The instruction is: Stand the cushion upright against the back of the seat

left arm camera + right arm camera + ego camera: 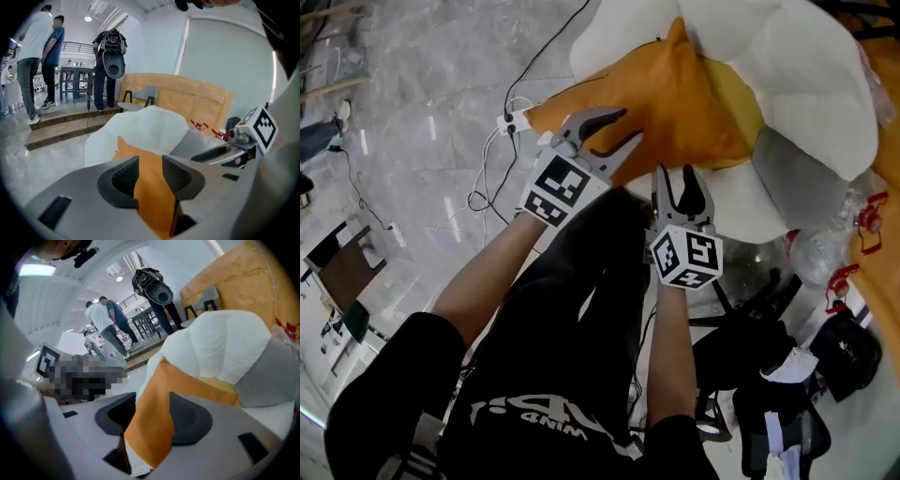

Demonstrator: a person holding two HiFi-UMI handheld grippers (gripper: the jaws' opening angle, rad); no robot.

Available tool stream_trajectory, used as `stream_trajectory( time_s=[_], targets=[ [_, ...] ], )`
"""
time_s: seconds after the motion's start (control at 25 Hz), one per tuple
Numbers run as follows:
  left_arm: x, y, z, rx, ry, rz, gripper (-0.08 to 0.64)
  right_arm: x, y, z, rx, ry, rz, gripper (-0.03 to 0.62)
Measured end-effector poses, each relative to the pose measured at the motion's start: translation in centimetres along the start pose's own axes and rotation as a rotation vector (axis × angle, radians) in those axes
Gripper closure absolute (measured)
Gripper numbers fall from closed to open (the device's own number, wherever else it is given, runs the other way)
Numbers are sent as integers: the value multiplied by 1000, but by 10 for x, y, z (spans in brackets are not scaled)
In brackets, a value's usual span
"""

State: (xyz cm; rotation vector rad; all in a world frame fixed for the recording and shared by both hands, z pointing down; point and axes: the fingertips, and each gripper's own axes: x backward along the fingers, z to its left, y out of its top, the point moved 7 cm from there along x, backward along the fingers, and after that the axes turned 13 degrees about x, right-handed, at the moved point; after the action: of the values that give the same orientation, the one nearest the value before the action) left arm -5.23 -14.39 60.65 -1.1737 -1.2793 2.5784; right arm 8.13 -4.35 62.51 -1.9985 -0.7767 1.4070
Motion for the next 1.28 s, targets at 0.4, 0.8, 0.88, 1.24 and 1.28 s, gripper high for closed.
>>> stream_trajectory(
  time_s=[0.4,0.8,0.88,1.24,1.28],
  targets=[
    [-69,-75,63,2,81,196,332,-63,-92,-50,-170,-129,160,342],
    [-103,-103,95,-6,108,290,325,-114,-112,-62,-215,-195,249,314],
    [-111,-104,97,-2,103,298,325,-119,-113,-66,-217,-206,264,314],
    [-120,-106,94,61,85,341,449,-123,-119,-79,-223,-154,311,419],
    [-120,-107,94,82,82,346,468,-123,-119,-79,-224,-149,312,444]
  ],
)
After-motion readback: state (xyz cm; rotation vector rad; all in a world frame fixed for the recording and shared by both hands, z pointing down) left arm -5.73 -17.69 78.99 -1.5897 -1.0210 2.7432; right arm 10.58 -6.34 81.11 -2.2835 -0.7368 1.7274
